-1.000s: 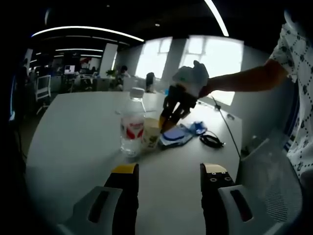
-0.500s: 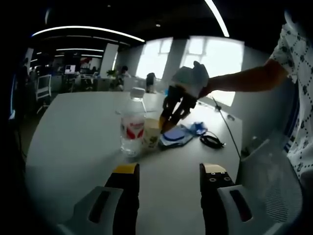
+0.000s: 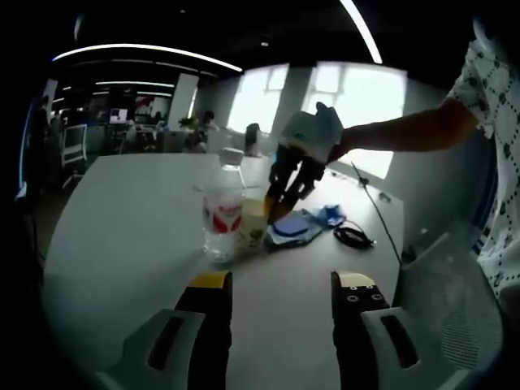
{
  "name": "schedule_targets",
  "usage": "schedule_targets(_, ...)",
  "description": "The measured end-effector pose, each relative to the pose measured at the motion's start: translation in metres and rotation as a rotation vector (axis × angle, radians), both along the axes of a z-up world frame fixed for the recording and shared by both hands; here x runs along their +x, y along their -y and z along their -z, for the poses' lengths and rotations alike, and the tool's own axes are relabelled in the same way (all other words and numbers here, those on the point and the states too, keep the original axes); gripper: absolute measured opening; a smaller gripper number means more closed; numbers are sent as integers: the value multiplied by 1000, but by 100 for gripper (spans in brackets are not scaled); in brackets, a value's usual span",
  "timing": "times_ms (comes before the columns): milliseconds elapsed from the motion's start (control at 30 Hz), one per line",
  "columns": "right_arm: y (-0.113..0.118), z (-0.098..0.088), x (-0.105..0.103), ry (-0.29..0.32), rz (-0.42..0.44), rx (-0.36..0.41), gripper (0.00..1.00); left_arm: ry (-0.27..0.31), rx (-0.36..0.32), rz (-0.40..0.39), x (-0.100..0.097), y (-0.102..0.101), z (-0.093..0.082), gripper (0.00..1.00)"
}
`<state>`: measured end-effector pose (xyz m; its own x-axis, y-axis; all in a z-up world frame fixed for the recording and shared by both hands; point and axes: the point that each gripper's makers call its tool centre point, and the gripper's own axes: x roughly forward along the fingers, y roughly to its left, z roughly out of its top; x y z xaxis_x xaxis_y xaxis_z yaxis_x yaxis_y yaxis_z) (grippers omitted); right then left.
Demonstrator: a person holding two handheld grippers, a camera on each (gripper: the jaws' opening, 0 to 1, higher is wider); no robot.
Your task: Arrange the tabletop items into an orderly group along one side of the table until the central work area is clear of visible clutter.
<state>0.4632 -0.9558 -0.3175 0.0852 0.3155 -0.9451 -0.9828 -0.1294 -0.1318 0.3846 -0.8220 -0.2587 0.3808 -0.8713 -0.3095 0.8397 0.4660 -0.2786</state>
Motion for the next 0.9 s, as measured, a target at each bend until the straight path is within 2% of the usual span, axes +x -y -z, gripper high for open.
schedule_targets(467, 3, 8, -2, -32, 15, -16, 0, 0, 0, -6, 1, -2, 0, 45)
schedule_targets(900, 1, 5, 3, -26, 53, 17, 9, 0, -3, -3, 2, -1, 0, 44)
